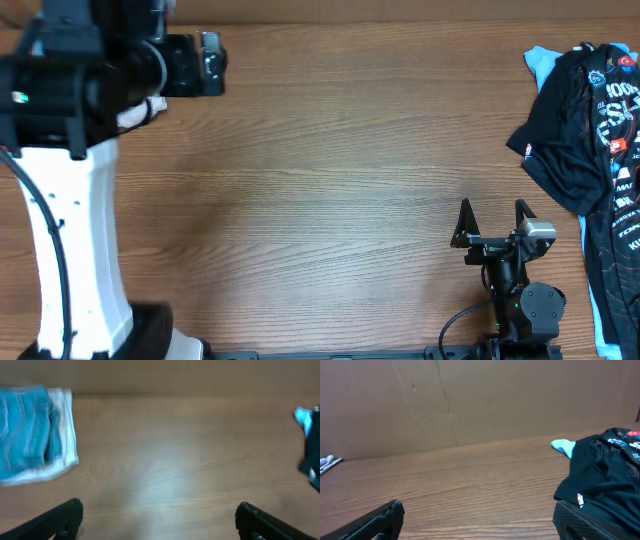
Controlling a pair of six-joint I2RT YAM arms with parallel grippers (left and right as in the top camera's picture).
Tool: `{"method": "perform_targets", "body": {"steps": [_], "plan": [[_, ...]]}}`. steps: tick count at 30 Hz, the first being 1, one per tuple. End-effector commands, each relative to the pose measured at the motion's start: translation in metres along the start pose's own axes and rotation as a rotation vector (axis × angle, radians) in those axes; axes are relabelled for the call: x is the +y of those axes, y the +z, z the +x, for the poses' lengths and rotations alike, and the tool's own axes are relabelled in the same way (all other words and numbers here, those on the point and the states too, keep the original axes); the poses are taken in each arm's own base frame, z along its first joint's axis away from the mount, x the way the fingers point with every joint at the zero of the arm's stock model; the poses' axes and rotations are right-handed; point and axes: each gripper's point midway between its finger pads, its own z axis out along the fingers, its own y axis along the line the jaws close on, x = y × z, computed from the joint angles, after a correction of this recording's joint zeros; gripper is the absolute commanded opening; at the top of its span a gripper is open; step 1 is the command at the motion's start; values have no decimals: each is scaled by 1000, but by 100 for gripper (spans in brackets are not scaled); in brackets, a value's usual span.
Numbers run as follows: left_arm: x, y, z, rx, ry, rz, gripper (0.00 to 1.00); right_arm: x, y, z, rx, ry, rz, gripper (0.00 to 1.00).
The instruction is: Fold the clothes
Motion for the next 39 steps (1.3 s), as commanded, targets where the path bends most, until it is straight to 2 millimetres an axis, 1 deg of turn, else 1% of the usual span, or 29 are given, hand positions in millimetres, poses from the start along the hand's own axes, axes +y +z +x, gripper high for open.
{"method": "perform_targets", "body": {"steps": [1, 4, 6, 11, 17, 20, 22, 25, 28, 36, 39], "plan": [[12, 1, 18, -18, 25, -64, 100, 0, 0, 1, -9, -4, -5, 100], [17, 19, 43, -3, 24, -65, 100, 0, 0, 1, -9, -4, -5, 100], [20, 30, 64, 12, 23, -67, 100, 0, 0, 1, -9, -4, -5, 100], [29, 48, 113, -14, 24, -75, 100, 0, 0, 1, -9, -4, -5, 100], [45, 64, 166, -127, 22, -97, 100, 0, 0, 1, -9, -4, -5, 100], [57, 69, 191, -186, 11, -120, 100, 0, 0, 1, -9, -4, -4, 100], [68, 70, 206, -240, -1, -153, 100, 0, 0, 1, -9, -4, -5, 100], [80, 69, 219, -346, -12, -182, 100, 0, 0, 1, -9, -4, -4, 100], [86, 67, 228, -450, -13, -193, 100, 0, 0, 1, -9, -4, -5, 100], [86, 62, 244, -655, 7, -182, 100, 0, 0, 1, -9, -4, -5, 100], [85, 59, 248, -698, 12, -178, 100, 0, 0, 1, -9, -4, -5, 100]]}}
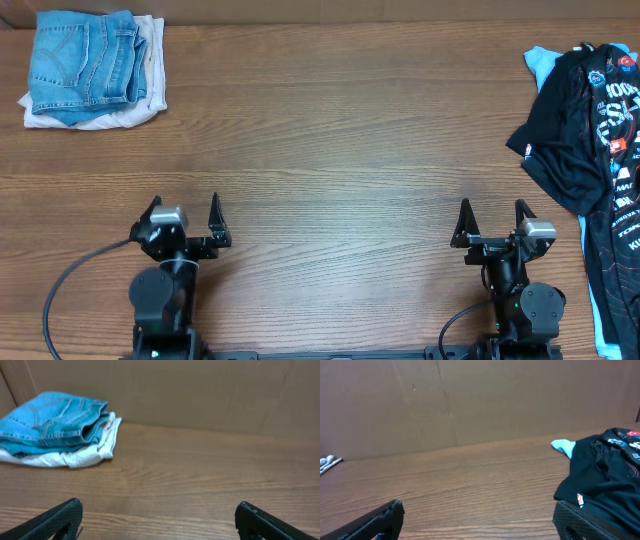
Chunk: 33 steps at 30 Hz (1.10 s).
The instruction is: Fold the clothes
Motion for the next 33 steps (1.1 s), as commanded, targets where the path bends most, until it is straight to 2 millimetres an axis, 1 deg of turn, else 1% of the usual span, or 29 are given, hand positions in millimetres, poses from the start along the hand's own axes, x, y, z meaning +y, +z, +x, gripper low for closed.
{"method": "perform_targets", "body": {"steps": [1, 8, 14, 16, 33], "plan": [[4, -5, 3, -50, 20, -16, 100, 0, 0, 1, -9, -4, -4, 100], [5, -14, 5, -58, 20, -16, 100, 0, 0, 1, -9, -4, -5, 100], [5, -20, 16, -23, 19, -18, 100, 0, 0, 1, -9, -4, -4, 100], [4, -22, 12, -42, 19, -12, 100, 0, 0, 1, -9, -4, -5, 100], [4, -22, 13, -39, 20, -13, 100, 0, 0, 1, -9, -4, -5, 100]]}}
